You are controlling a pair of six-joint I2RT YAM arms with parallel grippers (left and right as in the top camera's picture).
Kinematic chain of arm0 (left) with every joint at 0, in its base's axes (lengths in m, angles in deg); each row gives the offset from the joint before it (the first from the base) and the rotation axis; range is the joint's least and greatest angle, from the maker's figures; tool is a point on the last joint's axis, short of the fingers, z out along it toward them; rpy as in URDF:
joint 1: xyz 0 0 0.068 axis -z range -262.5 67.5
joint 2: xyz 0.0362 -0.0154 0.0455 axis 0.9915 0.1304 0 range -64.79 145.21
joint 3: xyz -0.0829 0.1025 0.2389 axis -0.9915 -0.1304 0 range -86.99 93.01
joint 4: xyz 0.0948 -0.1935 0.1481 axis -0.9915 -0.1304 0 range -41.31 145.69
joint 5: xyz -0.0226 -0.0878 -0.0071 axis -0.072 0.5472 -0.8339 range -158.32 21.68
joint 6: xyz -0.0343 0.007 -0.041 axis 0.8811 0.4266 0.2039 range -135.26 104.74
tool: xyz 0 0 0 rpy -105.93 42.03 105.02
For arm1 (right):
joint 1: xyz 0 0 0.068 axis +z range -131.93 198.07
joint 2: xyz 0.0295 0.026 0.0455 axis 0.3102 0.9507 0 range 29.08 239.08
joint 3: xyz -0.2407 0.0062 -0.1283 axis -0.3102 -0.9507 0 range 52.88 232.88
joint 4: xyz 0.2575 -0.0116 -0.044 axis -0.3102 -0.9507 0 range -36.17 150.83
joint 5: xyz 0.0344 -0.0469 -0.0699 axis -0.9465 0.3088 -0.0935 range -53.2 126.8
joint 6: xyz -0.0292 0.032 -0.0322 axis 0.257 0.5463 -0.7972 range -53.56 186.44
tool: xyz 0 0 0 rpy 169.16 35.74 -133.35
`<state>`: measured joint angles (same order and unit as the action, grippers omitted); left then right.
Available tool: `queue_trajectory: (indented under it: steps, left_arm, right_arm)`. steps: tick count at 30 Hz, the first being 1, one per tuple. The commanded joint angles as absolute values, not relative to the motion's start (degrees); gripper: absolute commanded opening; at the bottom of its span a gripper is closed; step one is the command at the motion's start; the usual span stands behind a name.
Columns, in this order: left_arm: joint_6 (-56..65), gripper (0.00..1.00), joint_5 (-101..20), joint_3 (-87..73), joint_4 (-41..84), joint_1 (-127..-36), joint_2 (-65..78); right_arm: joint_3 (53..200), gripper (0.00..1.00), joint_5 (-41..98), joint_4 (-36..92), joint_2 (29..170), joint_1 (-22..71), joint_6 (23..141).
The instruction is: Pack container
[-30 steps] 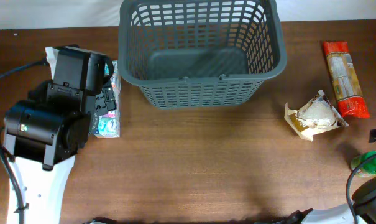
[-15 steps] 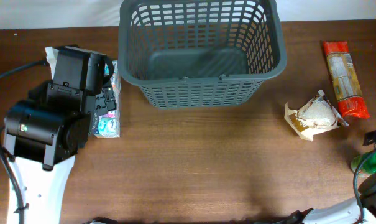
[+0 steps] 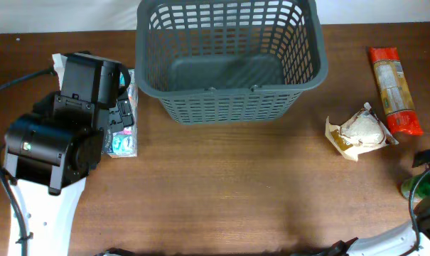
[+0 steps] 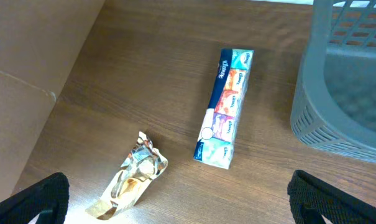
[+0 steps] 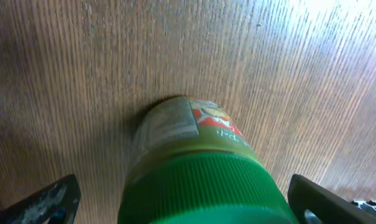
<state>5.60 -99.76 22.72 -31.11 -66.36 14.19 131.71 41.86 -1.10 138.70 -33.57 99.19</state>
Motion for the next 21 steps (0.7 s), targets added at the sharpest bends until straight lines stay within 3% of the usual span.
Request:
queue_trajectory:
  steps: [1, 21]
  left_arm:
    - [5.95, 0.99, -99.10, 22.55, -31.15, -66.69, 14.36]
    - [5.95, 0.99, -99.10, 22.55, -31.15, -66.69, 14.36]
  right_arm:
    - [131.51, 0.99, 43.00, -0.64, 139.34, -33.33, 98.34]
    - [128.08, 0.99, 41.71, 2.62, 139.40, -33.31, 96.66]
